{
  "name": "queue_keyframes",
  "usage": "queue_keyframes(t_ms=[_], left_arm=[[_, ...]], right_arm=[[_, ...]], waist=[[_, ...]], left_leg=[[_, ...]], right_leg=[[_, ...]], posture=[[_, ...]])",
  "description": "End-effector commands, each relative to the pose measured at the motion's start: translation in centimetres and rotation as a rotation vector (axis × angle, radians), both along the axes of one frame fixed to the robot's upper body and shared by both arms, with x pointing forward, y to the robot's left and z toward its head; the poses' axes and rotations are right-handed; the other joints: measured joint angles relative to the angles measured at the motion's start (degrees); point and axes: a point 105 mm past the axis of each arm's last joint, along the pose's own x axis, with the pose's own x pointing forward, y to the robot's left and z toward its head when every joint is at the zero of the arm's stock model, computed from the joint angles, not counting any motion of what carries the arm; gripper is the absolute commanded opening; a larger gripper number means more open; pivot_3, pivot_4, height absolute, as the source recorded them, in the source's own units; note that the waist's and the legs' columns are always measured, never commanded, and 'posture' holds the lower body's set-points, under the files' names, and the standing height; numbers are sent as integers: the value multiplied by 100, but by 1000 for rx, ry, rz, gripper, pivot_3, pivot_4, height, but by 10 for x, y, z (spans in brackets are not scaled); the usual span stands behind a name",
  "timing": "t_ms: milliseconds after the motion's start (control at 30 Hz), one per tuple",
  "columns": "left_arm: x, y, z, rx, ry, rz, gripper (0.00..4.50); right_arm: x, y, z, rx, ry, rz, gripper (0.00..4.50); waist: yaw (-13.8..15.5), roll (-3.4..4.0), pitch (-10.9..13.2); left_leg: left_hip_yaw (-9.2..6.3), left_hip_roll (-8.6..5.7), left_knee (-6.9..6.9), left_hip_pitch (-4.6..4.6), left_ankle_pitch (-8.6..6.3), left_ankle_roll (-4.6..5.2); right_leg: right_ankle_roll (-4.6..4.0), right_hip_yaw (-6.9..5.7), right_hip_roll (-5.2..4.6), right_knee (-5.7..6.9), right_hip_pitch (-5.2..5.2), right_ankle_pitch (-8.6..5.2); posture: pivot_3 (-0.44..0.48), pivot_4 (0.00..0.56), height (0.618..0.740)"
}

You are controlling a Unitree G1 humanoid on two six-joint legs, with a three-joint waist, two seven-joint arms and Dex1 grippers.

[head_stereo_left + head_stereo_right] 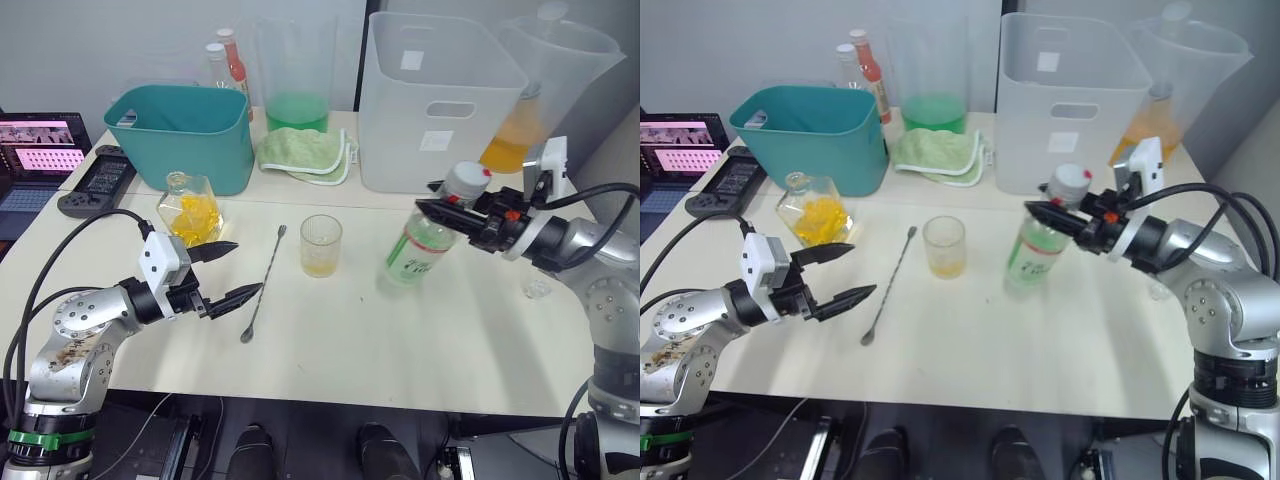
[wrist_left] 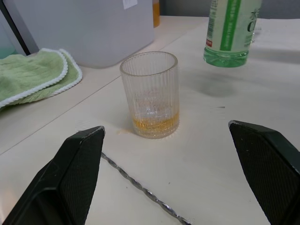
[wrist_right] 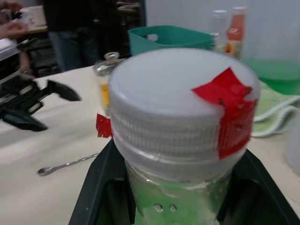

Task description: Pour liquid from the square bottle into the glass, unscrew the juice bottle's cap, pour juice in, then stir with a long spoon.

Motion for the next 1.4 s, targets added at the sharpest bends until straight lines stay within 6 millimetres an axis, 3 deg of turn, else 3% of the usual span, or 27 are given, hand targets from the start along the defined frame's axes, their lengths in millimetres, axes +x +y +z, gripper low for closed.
queue_keyframes(t_ms=[33,200,333,600,667,867,1000,1100,1267,1400], left_arm=[[1,-4,7,25,-34,-46,4500],[1,-8,5,48,-41,-81,4500],[-3,-7,3,69,-48,-93,4500],[-5,-6,3,78,-58,-90,4500],[-6,-7,2,76,-61,-89,4500],[-7,-7,0,82,-65,-84,4500],[-6,-5,0,86,-70,-78,4500],[-5,-2,3,89,-79,-65,4500],[-5,1,5,93,-87,-48,4500],[-14,7,5,102,-89,-11,4500]], right_arm=[[-24,37,2,-19,-22,123,1396],[-33,76,-16,-41,-10,189,1396],[-30,88,-38,-89,16,173,1396],[-34,92,-47,-100,45,211,1396],[-37,87,-43,-107,44,249,2432],[-35,62,-43,-239,-10,368,4459],[-30,40,-43,-309,-11,534,4459],[-17,36,-39,-326,-32,622,4459],[-6,40,-34,-329,-58,724,4459],[-2,64,-27,-323,-53,852,4459]], waist=[[-1,-1,0],[-1,-1,0],[8,-1,0],[-11,-4,-2],[-2,-4,-2],[20,-5,-1],[15,-5,-1],[-28,-5,-1],[-14,-4,-1],[-19,2,4]], left_leg=[[0,0,0,-1,0,0],[-1,0,1,-8,0,0],[0,0,1,-9,0,0],[0,1,0,-2,0,0],[0,1,0,-3,0,0],[0,1,2,-7,0,0],[1,1,2,-5,0,0],[1,1,2,0,0,0],[1,1,-6,0,0,1],[4,1,-7,-5,-2,2]], right_leg=[[0,0,0,0,0,0],[0,0,0,1,-8,0],[0,0,0,1,-9,0],[-1,0,1,3,-6,0],[-1,0,0,2,-6,0],[0,0,0,-4,-6,-1],[1,0,0,-5,-4,-1],[1,0,0,-4,-4,-1],[1,0,1,-4,-4,-1],[1,0,1,-4,-10,-1]], posture=[[0,150,733],[0,150,733],[0,150,733],[0,150,733],[0,150,733],[0,150,733],[0,150,733],[0,150,733],[0,150,733],[0,150,733]])
